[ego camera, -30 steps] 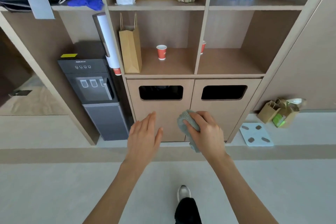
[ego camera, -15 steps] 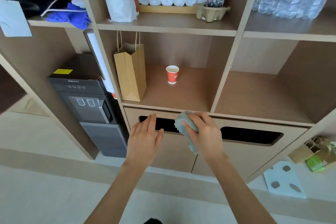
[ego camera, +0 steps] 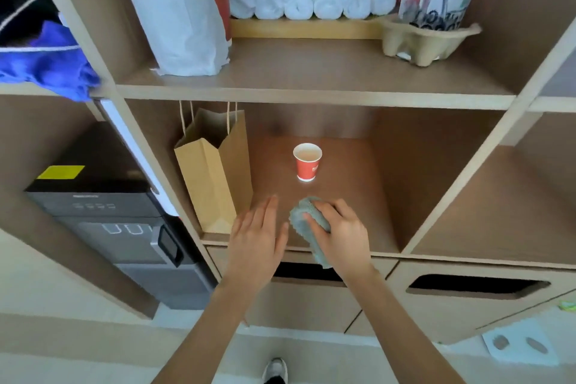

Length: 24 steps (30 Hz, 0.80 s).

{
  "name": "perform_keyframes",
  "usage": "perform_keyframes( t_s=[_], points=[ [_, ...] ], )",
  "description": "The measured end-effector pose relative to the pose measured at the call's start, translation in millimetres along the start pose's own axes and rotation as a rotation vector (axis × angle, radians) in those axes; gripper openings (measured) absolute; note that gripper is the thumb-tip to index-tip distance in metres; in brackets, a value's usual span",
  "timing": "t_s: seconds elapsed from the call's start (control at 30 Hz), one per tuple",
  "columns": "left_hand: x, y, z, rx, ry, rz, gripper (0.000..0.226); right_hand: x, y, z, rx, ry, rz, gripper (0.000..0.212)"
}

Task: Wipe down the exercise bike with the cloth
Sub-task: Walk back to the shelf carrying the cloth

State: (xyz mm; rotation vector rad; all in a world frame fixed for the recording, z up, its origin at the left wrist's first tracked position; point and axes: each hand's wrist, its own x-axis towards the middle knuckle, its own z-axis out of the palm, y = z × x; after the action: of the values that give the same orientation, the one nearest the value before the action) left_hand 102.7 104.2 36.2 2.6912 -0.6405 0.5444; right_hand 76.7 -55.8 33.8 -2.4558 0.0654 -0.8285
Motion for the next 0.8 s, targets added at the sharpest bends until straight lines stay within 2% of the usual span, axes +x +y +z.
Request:
perform_keyframes(
  t_s=[0.17,0.3,0.43,0.6,0.67,0.8],
  points=[
    [46.2,-25.8,21.2,-0.027,-0.048,0.045,0.046,36.8,9.3,54.6,0.084,-0.022,0.082,0.019],
    [67.9,-35.8,34.0,-0.046,-0.106,0.052,0.047,53.1,30.4,95.8,0.045,-0.102,0.122,0.021],
    [81.3,-39.0,44.2,-0.035,-0.157,0.049,0.050,46.8,62.6,127.5,-0.128,-0.407,0.149,0.041],
    [86.4,-37.3,52.9,-0.021,-0.191,0.030,0.050,33.4,83.7,140.4,-0.299,-0.562,0.140,0.052],
    [87.0,-38.2,56.4,-0.009,-0.201,0.029,0.051,33.5,84.4,141.3,-0.327,-0.570,0.128,0.052],
    [83.4,-38.1,64.2,0.018,-0.171,0.021,0.050,30.3,80.1,143.5,-0.322,-0.459,0.108,0.045]
  ],
)
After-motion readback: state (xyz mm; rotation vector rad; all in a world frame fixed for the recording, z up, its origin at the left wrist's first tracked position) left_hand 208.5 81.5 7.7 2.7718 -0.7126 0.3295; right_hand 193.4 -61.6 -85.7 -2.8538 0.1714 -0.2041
